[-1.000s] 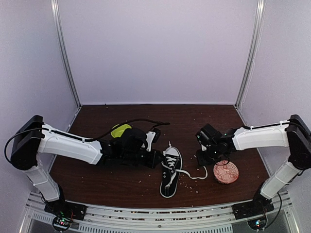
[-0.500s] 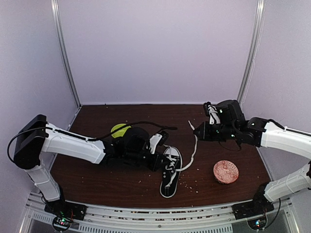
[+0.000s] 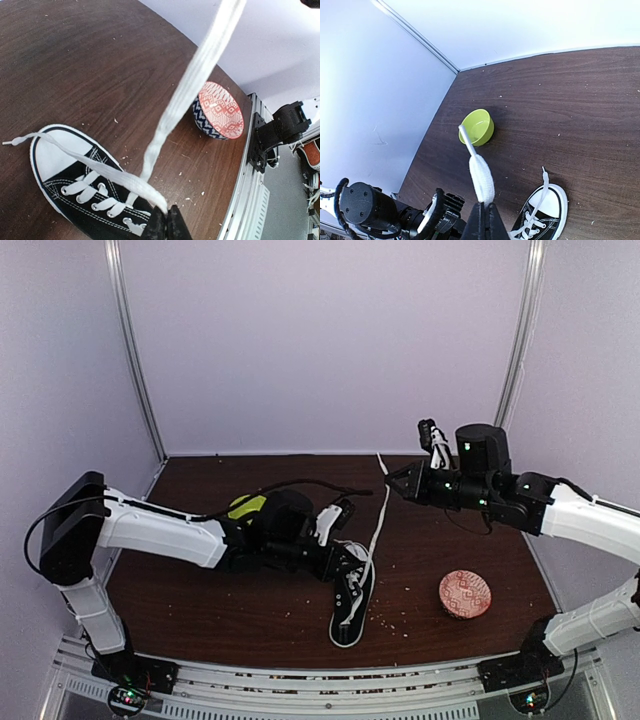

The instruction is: Tie the shoes

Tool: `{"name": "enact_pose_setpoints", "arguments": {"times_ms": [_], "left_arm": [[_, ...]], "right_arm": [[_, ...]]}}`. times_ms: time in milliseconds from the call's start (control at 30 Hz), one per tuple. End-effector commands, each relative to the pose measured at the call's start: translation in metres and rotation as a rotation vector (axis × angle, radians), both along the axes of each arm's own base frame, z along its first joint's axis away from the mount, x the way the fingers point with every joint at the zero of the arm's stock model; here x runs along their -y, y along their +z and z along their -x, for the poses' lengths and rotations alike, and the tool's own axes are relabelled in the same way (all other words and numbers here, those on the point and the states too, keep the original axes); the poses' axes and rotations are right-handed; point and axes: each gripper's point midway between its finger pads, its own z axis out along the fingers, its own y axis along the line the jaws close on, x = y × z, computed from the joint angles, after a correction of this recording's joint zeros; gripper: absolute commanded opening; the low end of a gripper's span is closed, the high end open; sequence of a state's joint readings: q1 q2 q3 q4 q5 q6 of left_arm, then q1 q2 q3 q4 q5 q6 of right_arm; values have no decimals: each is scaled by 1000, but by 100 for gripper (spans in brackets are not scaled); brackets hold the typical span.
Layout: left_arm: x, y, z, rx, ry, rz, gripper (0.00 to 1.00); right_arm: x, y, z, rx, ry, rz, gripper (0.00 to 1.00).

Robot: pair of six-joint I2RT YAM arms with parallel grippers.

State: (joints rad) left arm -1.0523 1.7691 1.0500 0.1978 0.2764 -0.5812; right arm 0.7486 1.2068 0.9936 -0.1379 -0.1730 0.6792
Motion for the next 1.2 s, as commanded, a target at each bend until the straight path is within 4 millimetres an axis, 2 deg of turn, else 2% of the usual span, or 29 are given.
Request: {"name": "enact_pose_setpoints", "arguments": {"times_ms": [0,667,733,933,1067,1167], "left_arm": [[11,18,-11,37,-20,62,8],[21,10,-26,19,-31,41,18],[17,7,-30,29,-8,14,21],[-19,-10,-45,69,123,-144,45],[-37,-26,-46,19,175,-198,47],[-40,-33,-45,-25,185,-204,46]], "right_arm": [[-10,17,0,25,29,-51,0],[-17,15,-2,14,47,-66,0],[-16,14,-2,13,42,-63,0],[-12,5,-3,6,21,-47,0],[-10,-1,-1,-3,18,-39,0],[-8,-7,-1,-11,14,-32,0]]}}
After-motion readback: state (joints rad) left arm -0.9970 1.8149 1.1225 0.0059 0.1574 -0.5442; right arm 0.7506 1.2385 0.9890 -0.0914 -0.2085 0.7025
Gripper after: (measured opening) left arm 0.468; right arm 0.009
